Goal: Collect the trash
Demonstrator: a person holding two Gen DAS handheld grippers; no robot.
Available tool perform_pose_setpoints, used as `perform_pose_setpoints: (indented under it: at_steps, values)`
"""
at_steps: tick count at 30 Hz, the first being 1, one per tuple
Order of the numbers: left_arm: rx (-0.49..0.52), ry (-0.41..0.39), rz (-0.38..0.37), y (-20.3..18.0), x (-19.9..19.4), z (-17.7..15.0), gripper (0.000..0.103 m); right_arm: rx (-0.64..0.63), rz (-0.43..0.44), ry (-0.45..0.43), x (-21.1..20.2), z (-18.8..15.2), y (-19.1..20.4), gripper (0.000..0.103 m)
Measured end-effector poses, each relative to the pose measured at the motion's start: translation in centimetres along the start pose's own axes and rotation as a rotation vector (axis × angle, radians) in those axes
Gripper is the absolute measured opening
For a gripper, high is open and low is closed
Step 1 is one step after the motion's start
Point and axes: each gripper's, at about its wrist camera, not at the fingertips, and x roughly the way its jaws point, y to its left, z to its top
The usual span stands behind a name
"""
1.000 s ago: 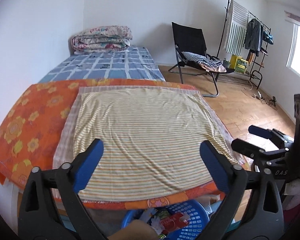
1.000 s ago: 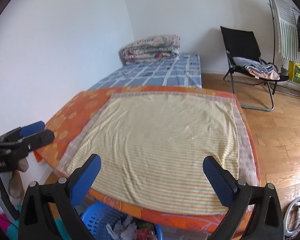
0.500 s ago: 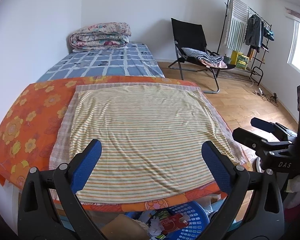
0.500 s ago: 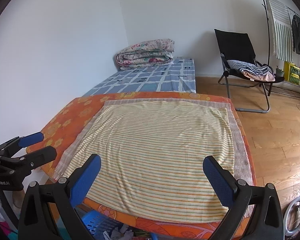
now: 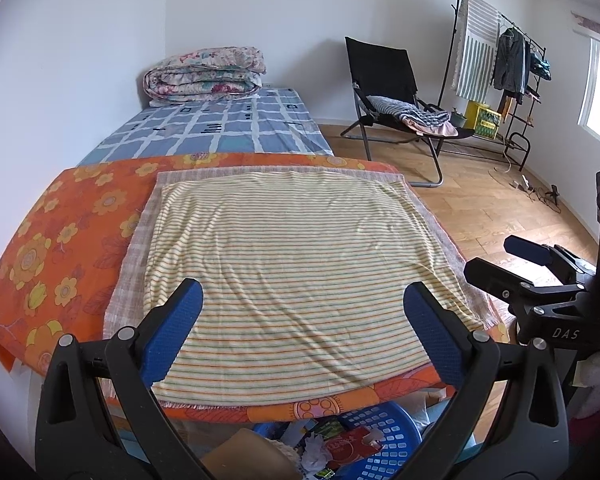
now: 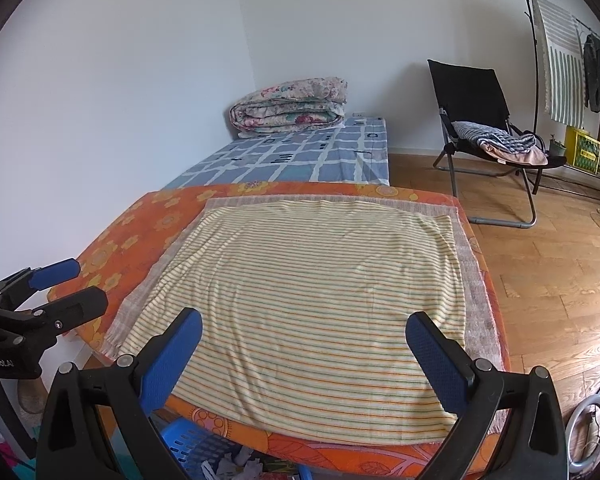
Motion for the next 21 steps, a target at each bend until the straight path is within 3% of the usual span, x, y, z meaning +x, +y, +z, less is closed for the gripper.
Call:
perform_pose_setpoints:
  at_steps: [21]
  values:
    - [-0.006, 0.0, -0.002, -0.04, -0.37, -0.26, 0.102, -0.021, -0.012, 0.013, 0.44, -0.42, 0.18, 0.103]
